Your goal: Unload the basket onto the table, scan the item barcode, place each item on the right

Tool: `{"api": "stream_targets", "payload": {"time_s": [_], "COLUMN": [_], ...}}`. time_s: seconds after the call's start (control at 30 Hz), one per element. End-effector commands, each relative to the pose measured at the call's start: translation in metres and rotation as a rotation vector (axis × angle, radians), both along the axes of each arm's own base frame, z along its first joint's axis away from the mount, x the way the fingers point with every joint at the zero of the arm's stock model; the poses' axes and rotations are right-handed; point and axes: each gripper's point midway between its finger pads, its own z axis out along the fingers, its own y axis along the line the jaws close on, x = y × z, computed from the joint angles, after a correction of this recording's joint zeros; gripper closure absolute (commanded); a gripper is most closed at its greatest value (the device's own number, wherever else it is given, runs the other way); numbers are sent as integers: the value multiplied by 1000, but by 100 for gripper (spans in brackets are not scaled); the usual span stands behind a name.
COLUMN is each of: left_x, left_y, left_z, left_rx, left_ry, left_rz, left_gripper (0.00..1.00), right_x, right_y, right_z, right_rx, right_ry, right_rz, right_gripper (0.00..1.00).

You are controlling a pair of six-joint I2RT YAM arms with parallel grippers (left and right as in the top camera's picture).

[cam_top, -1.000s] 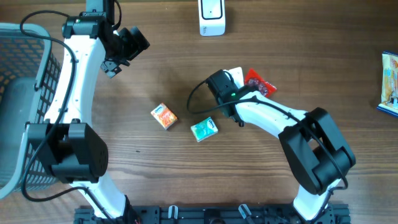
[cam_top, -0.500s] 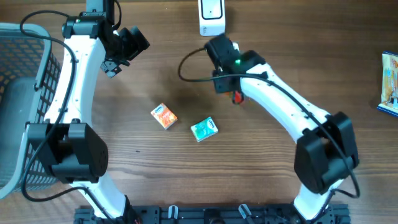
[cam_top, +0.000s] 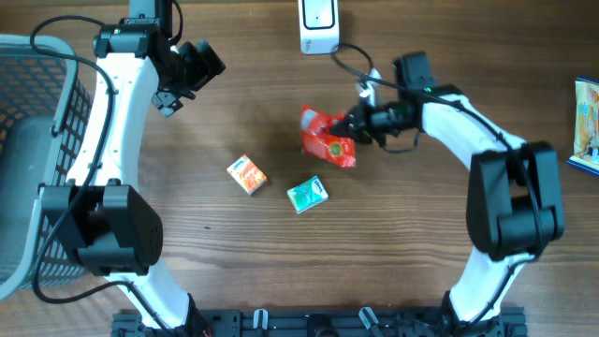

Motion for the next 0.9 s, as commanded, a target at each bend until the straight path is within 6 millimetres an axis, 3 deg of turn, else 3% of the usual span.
{"api": "stream_targets", "payload": {"time_s": [0.0, 0.03, 0.1, 0.17, 0.2, 0.27, 0.3, 0.33, 0.4, 0.47, 0.5, 0.63, 0.73, 0.8, 0.87], "left_x": [-1, -1, -1, -1, -1, -1, -1, -1, -1, -1, -1, -1, -1, -1, -1], "left_y": [2, 2, 2, 2, 2, 2, 2, 2, 2, 2, 2, 2, 2, 2, 2], "left_z": [1, 1, 1, 1, 1, 1, 1, 1, 1, 1, 1, 1, 1, 1, 1], "left_rx": [13, 13, 13, 13, 13, 13, 13, 13, 13, 13, 13, 13, 13, 13, 13], "left_ry": [-5, -5, -5, -5, -5, -5, -5, -5, -5, -5, -5, -5, -5, -5, -5], "left_rz": [-8, -8, -8, -8, -8, -8, -8, -8, -8, -8, -8, -8, -8, -8, -8], "left_gripper": [0, 0, 0, 0, 0, 0, 0, 0, 0, 0, 0, 0, 0, 0, 0], "right_x": [-1, -2, -7, -6, -4, 3, 3, 2, 2, 0, 1, -3, -21, -25, -19], "right_y": [-46, -75, -129, -162, -167, -150, -128, -114, -85, -56, -47, -34, -60, -79, -99], "right_z": [-32, -46, -49, -24, -4, 42, 69, 79, 81, 66, 47, -35, -100, -109, -85], "right_rx": [-18, -142, -370, -527, -555, -489, -414, -384, -375, -403, -460, -603, -737, -785, -791], "right_ry": [118, 158, 174, 128, 78, -81, -181, -217, -271, -264, -224, -60, 107, 153, 146], "right_rz": [-115, -182, -258, -303, -304, -249, -207, -179, -115, -67, -78, -54, -27, -41, -56], "right_gripper": [65, 54, 41, 29, 27, 28, 44, 59, 75, 91, 96, 96, 96, 96, 96]}}
